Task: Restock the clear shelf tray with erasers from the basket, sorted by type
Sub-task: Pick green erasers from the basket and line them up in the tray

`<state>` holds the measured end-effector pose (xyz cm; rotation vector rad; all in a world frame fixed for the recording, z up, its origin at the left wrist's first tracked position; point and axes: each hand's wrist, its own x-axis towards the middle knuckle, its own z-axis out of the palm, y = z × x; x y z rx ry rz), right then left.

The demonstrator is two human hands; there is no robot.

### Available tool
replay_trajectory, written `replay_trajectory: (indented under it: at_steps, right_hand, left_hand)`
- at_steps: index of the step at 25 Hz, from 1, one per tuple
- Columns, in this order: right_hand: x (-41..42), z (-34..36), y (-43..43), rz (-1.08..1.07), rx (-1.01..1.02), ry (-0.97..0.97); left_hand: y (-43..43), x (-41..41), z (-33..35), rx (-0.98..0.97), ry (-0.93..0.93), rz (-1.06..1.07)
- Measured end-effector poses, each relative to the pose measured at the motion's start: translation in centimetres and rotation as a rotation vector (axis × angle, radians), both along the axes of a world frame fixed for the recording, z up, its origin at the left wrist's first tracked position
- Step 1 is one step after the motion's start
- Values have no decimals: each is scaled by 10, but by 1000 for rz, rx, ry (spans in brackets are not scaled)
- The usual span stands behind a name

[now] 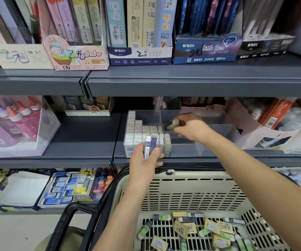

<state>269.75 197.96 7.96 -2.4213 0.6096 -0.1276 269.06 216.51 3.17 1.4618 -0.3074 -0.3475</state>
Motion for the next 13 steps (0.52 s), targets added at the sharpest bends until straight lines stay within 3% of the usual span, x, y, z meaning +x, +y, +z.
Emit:
replay_trajectory:
  at_steps: [2,13]
  right_hand:
    - [5,-2,2,79,-125,82]
    - [2,-14,1,311,-151,258]
  left_hand:
    - [-1,0,0,5,-1,-1]
    - [-2,1,-2,-13,9,-9]
